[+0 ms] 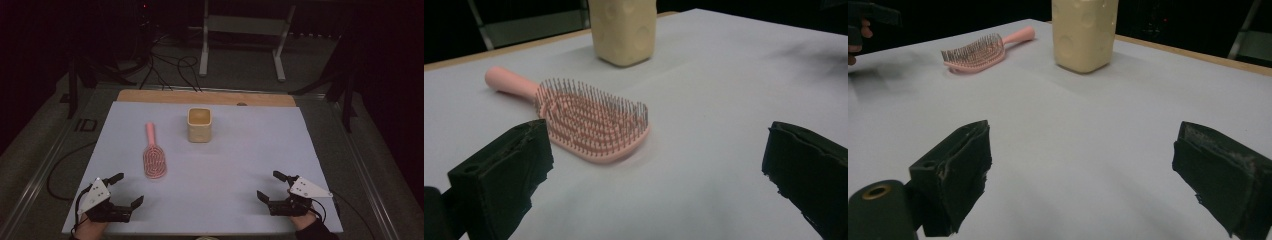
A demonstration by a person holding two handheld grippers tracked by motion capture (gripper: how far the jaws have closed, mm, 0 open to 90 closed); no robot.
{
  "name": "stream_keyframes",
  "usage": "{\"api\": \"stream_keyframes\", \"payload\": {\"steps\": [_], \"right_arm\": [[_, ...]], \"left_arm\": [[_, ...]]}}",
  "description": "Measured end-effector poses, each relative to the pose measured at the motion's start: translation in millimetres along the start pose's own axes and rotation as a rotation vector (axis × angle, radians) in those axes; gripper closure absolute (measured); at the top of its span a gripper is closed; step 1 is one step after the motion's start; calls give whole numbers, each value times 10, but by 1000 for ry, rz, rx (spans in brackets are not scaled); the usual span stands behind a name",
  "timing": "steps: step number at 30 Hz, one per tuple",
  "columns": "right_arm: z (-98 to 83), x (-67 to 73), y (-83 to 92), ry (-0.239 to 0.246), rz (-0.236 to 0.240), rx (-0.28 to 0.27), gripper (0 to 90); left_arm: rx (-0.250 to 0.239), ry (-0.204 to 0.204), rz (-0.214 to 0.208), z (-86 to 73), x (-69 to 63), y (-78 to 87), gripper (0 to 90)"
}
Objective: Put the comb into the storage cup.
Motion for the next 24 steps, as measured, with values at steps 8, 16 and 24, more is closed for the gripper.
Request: {"api": "stream_keyframes", "payload": {"steps": [8, 16, 24], "right_arm": [[-16, -3, -28, 16, -16, 13, 86], [6, 45, -14, 30, -15, 12, 86], [34, 70, -9, 49, -16, 6, 86]], "left_arm": [[7, 5, 7, -9, 19, 16, 3], [-2, 2, 2, 14, -2, 60, 3], [0, -8, 1, 36, -20, 58, 3]]}}
Point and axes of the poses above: each handheld gripper's, and its own axes: y roughly backward along the jaws, z roughly out of its top, x roughly to its left, the point moved 6 cm from there along -y, roughly forward along the jaws, and after that the axes turned 11 degrees about -z, right-handed, at the moved point
